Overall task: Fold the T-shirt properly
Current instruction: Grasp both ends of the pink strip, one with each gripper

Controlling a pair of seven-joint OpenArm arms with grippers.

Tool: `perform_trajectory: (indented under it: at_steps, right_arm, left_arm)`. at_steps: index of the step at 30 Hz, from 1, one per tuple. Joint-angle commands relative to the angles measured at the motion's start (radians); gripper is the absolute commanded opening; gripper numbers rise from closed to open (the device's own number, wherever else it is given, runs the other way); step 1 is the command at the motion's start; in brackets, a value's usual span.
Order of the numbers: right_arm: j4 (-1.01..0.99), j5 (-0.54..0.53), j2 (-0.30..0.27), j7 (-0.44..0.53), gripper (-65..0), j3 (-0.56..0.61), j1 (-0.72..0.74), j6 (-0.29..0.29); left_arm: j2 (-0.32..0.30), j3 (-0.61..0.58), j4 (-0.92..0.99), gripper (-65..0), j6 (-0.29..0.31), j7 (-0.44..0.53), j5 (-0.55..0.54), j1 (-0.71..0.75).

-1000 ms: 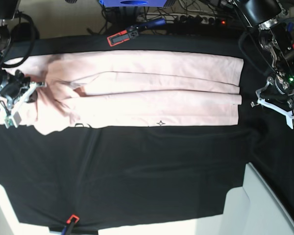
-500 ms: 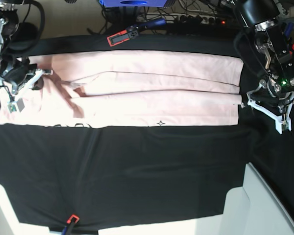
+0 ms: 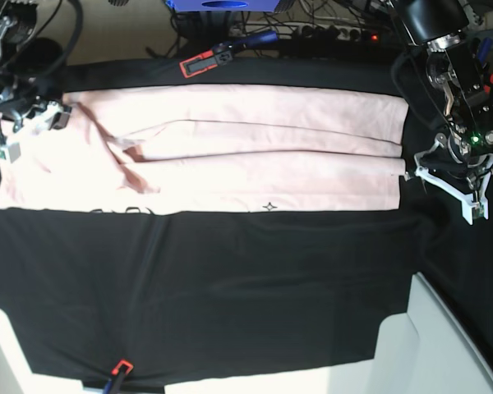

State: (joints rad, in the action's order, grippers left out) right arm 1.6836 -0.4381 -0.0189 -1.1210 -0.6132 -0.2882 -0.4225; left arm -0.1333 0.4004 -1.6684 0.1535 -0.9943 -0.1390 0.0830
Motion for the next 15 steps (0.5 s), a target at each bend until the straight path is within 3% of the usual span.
perform_trajectory:
  at_steps: [1,4,8,15]
  right_arm:
    - [0.037,-0.009,0.004,0.015,-39.9,-0.035,0.005,-0.005]
    - [0.091,-0.008,0.041,0.015,-39.9,-0.101,0.005,-0.005]
    - [0.175,-0.008,0.044,0.015,-39.9,-0.109,0.004,-0.005]
    - [0.134,-0.008,0.009,0.022,-39.9,0.028,0.037,-0.009]
  left_arm:
    - [-0.013,0.002,-0.016,-29.2,-0.007,0.018,-0.001,-0.012]
    - [-0.013,0.002,-0.016,-29.2,-0.007,0.018,0.000,-0.012]
    - [-0.013,0.002,-0.016,-29.2,-0.007,0.018,0.000,-0.012]
    - [0.008,0.002,-0.025,-28.9,-0.007,0.018,-0.011,-0.013]
